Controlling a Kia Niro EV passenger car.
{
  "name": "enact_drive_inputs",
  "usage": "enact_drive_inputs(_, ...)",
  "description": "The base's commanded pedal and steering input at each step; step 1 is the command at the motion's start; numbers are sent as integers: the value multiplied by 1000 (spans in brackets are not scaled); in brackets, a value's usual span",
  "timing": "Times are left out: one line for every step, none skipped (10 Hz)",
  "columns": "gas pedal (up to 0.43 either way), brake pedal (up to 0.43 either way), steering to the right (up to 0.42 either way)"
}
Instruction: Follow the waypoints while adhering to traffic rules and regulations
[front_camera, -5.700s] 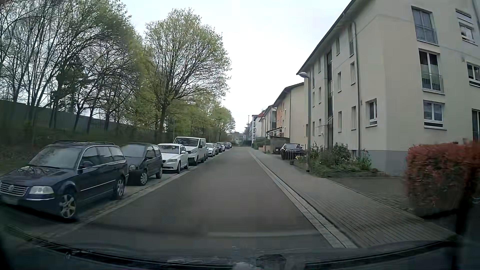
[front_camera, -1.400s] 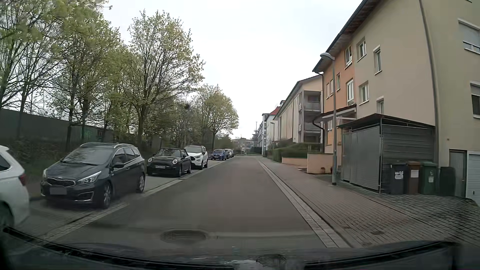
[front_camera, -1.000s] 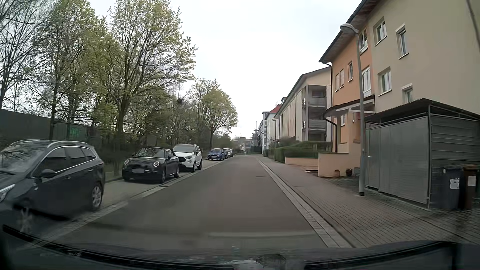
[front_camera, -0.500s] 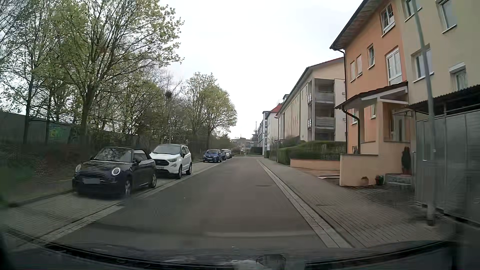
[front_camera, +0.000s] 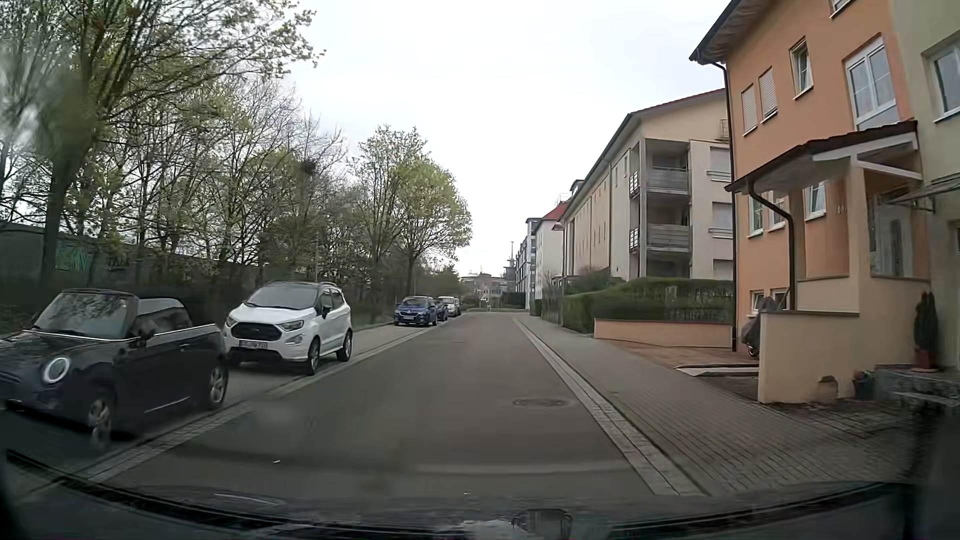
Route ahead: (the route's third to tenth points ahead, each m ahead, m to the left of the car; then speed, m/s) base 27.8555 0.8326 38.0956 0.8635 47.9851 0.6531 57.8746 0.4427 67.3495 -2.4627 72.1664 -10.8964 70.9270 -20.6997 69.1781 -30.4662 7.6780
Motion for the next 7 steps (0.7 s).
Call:
enact_drive_inputs(98,0,4)
enact_drive_inputs(98,0,4)
enact_drive_inputs(98,0,4)
enact_drive_inputs(98,0,4)
enact_drive_inputs(98,0,4)
enact_drive_inputs(98,0,4)
enact_drive_inputs(98,0,4)
